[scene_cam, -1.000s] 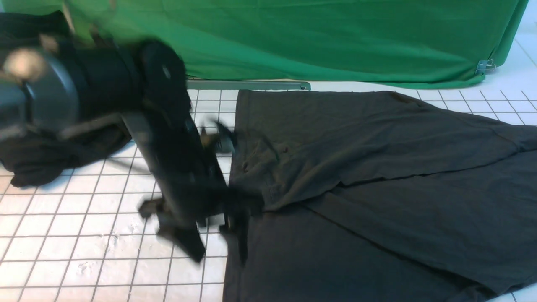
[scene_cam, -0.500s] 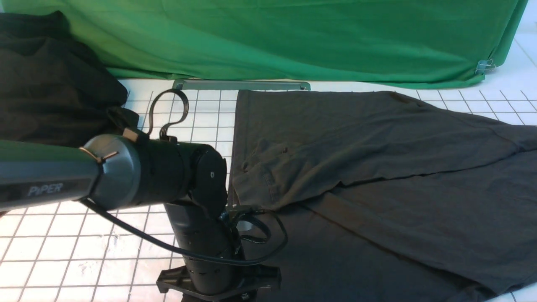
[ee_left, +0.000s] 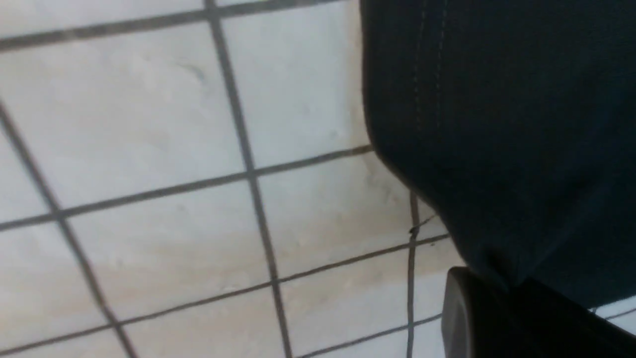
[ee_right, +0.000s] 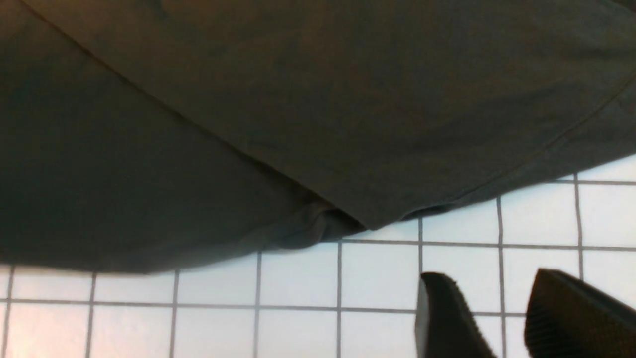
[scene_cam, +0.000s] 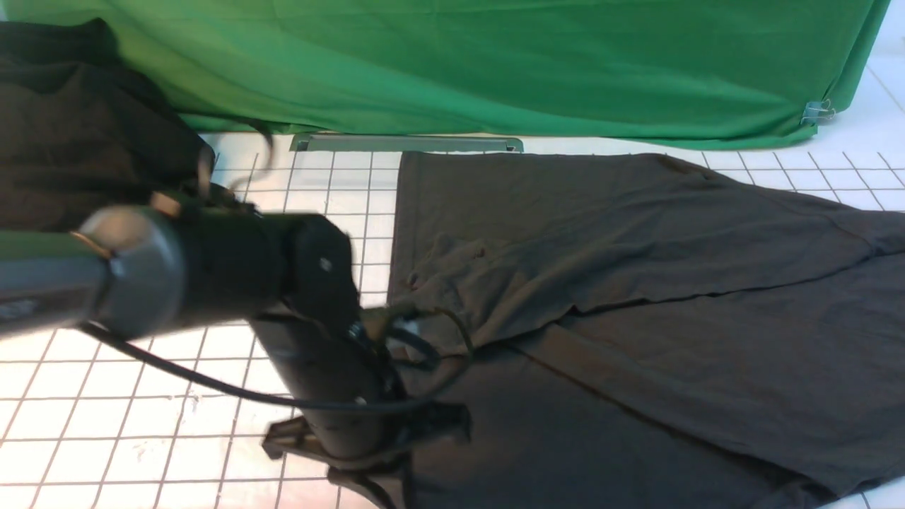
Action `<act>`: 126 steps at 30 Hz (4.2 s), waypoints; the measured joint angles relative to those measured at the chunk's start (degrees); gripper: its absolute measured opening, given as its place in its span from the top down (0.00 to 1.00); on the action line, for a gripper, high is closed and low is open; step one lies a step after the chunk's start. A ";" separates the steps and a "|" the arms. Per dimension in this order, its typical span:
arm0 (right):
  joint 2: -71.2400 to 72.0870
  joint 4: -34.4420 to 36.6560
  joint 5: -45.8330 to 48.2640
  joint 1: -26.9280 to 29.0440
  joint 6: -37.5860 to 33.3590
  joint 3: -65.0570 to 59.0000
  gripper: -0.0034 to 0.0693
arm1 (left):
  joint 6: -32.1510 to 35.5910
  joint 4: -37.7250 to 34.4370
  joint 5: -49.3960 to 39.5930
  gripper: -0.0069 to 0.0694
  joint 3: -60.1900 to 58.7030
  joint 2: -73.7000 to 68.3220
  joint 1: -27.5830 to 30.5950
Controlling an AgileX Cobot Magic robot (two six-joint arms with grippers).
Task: Fold a long-sleeved shirt over a white checkered tablecloth.
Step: 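Grasp the near edge of the shirt at its hem and shoulder corners, then fold the black garment in half by bringing its near edge over to the far edge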
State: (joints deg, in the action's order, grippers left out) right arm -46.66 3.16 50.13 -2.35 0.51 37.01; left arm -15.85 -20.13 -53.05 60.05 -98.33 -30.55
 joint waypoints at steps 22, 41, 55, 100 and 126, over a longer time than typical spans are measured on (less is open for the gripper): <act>-25.02 -7.01 -1.14 -40.17 -2.61 0.00 0.21 | 7.15 1.38 -1.54 0.88 -18.82 13.74 15.26; -42.16 -21.21 -7.43 -42.54 2.92 2.73 0.33 | 8.59 1.36 -0.54 0.88 -18.96 15.31 15.26; -43.75 -21.30 -6.98 -42.71 2.97 2.79 0.90 | 11.19 1.31 -1.97 0.88 -18.31 15.37 15.26; -45.05 -14.10 0.84 -19.64 -4.58 31.90 0.90 | 10.69 -5.51 -1.40 0.87 17.88 0.23 21.02; -76.41 -14.44 -2.43 -15.65 -6.27 63.27 0.89 | 6.04 -5.23 1.25 0.87 45.85 -26.42 25.67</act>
State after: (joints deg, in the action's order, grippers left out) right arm -123.07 -11.28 47.70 -18.00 -5.76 100.28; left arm -9.81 -25.35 -51.80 105.90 -124.75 -4.89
